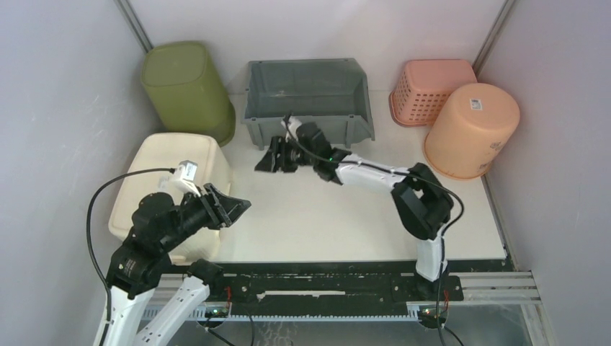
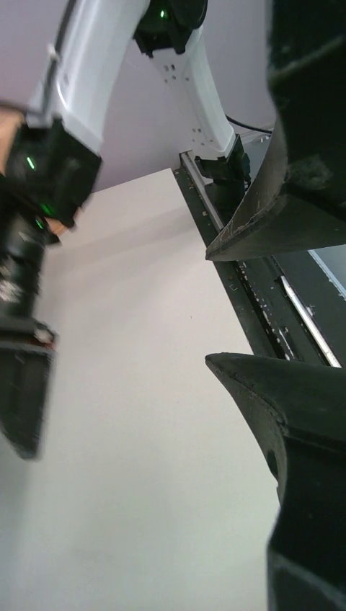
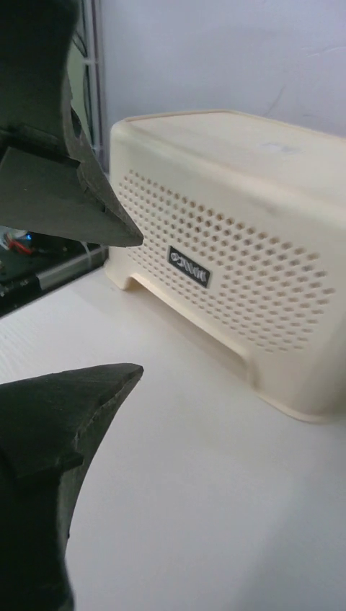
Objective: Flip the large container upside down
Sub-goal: Move the container to the corner of the board, then move the container to the center of the board.
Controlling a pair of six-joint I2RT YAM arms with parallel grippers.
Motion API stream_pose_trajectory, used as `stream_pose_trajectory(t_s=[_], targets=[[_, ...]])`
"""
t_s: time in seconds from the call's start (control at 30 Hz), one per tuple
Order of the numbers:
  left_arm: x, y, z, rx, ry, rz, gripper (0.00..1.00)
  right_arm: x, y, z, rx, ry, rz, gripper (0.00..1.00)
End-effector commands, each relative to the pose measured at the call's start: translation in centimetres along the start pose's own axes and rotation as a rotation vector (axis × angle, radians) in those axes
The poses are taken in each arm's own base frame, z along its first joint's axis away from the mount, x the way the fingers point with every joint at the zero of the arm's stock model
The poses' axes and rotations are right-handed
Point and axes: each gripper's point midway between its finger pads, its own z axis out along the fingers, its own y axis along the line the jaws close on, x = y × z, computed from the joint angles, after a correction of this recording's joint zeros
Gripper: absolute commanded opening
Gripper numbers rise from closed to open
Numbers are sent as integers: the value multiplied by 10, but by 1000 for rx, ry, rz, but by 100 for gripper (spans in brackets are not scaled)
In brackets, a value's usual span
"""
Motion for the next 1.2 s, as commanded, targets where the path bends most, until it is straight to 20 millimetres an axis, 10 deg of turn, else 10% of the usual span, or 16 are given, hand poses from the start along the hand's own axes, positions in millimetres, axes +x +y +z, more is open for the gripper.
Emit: stream_pose_trajectory(t_s=[0.0,0.27,0.5,0.8,1.17], targets=[[-1,11,10,-32,-9,30,55,-75,-9,-55,177,-108,-204,70],[7,21,17,-64,8,4,54,-204,-64,-105,408,-303,-274,73],[24,36,31,-84,37,-44,54,-258,-120,-96,525,-351,-256,73],[33,39,28,-83,66,-42,54,-258,-172,-90,548,-323,-176,73],[36,35,33,-53,77,-50,54,-199,-197,-109,569,-262,-99,72]])
